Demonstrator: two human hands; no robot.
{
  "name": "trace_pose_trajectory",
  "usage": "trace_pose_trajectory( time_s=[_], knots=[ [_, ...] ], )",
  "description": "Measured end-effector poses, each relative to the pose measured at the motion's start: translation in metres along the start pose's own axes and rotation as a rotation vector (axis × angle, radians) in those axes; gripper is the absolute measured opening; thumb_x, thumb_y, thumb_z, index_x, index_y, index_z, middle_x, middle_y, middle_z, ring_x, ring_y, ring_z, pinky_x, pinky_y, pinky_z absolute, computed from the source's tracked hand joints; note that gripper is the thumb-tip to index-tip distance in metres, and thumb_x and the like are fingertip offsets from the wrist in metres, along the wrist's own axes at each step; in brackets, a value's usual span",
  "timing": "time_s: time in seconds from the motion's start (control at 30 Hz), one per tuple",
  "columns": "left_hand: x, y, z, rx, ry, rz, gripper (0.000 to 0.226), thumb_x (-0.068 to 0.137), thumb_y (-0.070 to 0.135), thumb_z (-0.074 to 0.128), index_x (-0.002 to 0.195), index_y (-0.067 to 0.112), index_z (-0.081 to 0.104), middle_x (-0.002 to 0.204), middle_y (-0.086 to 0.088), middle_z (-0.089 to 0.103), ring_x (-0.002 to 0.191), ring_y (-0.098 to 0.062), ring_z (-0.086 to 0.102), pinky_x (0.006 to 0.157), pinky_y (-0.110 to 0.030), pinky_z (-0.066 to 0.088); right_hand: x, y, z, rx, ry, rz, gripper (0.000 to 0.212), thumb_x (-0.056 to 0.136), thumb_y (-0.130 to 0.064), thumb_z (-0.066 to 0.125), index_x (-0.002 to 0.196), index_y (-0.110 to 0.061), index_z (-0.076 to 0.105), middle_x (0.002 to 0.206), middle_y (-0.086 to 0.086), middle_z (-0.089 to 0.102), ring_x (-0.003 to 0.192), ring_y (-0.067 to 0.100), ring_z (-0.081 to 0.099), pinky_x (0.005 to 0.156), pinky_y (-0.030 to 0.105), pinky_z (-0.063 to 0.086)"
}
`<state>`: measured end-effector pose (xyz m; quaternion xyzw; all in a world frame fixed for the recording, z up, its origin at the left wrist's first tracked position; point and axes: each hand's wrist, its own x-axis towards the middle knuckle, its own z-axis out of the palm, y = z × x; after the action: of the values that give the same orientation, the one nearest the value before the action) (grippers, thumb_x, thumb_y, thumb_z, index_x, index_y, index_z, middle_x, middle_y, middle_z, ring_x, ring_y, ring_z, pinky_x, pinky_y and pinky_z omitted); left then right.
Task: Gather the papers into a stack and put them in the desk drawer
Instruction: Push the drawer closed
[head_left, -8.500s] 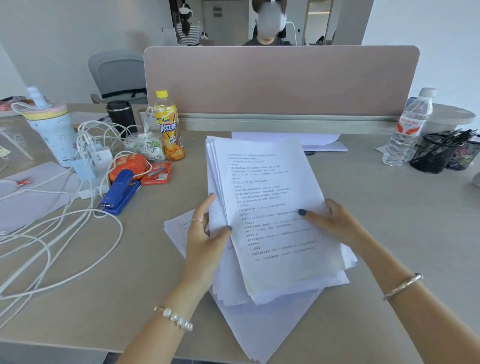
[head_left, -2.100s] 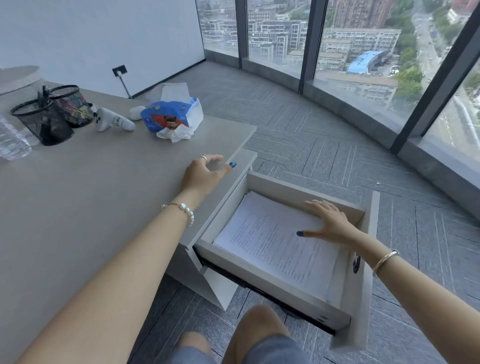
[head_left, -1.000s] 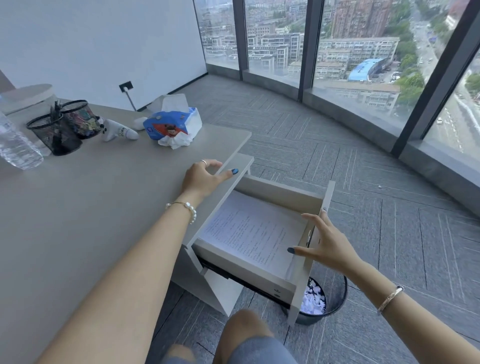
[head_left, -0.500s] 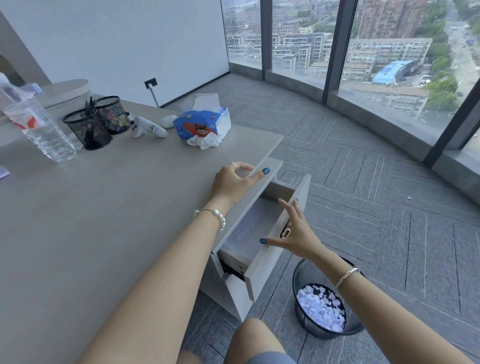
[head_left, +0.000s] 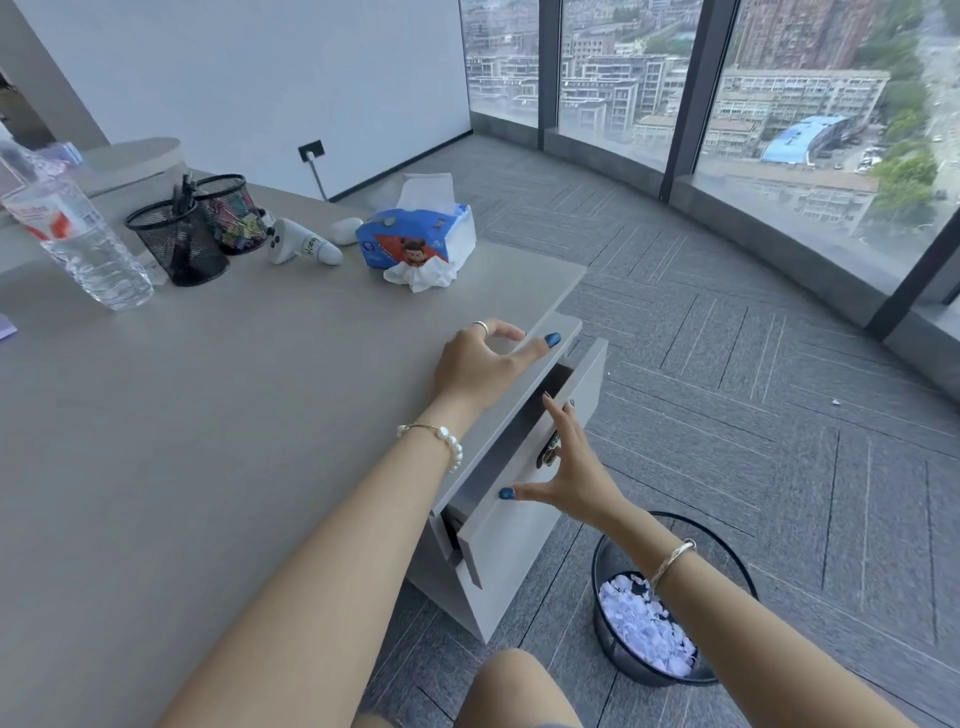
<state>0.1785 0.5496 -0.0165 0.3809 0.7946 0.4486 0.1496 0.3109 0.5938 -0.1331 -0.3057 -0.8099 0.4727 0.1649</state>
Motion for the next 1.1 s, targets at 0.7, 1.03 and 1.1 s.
trace_pose_trajectory(
  time_s=[0.7,1.03,1.1],
  knots=[
    [0.002,-0.001,0.002,0.046,0.001,-0.019,0.045,0.060,0.068,0.066,0.086,0.031,0.064,0.105,0.004,0.070,0.099,-0.012,0.061,0.087,-0.032,0.050,0.036,0.000,0.030,-0.122,0.136,-0.003,0.132,0.046,-0.044,0.088,0.148,-0.029,0.006,0.149,0.001,0.040,0.115,0.021,0.060,0.077,0.032,0.049],
    [0.000,0.003,-0.003,-0.027,-0.019,-0.056,0.045,0.064,0.062,0.069,0.090,0.026,0.068,0.103,0.006,0.071,0.099,-0.010,0.059,0.084,-0.026,0.047,0.032,-0.013,0.017,-0.160,-0.002,-0.026,0.129,0.057,-0.046,0.083,0.151,-0.022,-0.003,0.161,0.000,0.007,0.148,0.017,0.009,0.109,0.032,0.031],
    [-0.002,0.002,-0.003,-0.045,-0.023,-0.053,0.043,0.066,0.059,0.070,0.091,0.024,0.068,0.104,0.006,0.070,0.098,-0.010,0.059,0.083,-0.025,0.045,0.025,-0.017,0.017,-0.160,-0.005,-0.021,0.127,0.059,-0.045,0.082,0.150,-0.020,-0.003,0.161,-0.001,0.010,0.148,0.017,0.009,0.110,0.030,0.029]
  ],
)
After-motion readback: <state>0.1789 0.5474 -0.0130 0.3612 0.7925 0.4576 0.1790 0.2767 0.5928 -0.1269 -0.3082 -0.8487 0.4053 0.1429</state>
